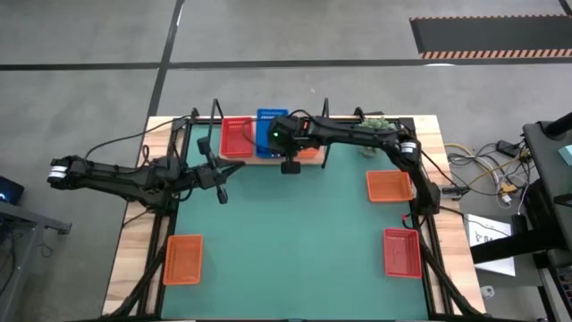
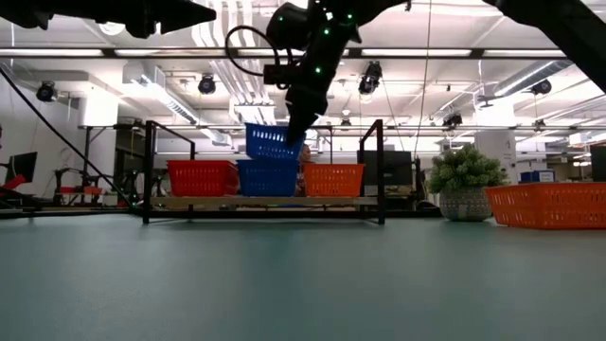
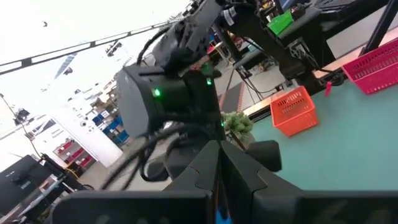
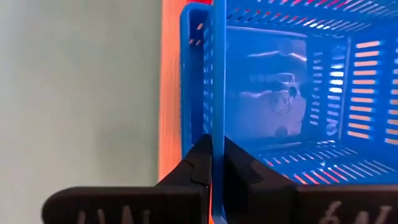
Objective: Stack baskets on shelf by color
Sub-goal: Stack the blue bin on top of the blue bin on the shelf, then stack the bottom orange bin on top of the orange bin on the shelf
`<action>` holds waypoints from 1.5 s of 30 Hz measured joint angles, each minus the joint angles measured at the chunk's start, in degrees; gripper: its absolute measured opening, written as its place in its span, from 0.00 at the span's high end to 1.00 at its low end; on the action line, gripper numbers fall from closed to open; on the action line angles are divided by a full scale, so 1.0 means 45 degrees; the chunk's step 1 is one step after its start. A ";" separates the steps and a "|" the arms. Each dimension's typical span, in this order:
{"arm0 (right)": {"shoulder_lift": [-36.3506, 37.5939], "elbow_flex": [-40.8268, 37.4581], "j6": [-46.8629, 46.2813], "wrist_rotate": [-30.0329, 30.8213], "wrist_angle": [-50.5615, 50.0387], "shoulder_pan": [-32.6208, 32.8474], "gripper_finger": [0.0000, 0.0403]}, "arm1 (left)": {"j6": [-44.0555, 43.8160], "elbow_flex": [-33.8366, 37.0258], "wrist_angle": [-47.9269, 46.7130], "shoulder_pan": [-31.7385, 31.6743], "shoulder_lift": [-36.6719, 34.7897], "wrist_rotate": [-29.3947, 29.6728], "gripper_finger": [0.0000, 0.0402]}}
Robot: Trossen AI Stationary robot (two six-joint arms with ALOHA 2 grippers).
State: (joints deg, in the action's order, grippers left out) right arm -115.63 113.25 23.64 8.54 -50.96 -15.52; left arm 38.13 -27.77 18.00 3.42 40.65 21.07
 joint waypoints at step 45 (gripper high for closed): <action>0.3844 -0.7015 -0.2087 -0.1668 0.7923 0.3225 0.94 | -0.0304 0.0005 0.0327 0.0005 0.0408 -0.0002 1.00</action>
State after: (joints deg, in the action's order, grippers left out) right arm -98.33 81.68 14.25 1.04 -15.30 -1.01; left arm 36.77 -27.75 19.47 3.44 42.49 21.06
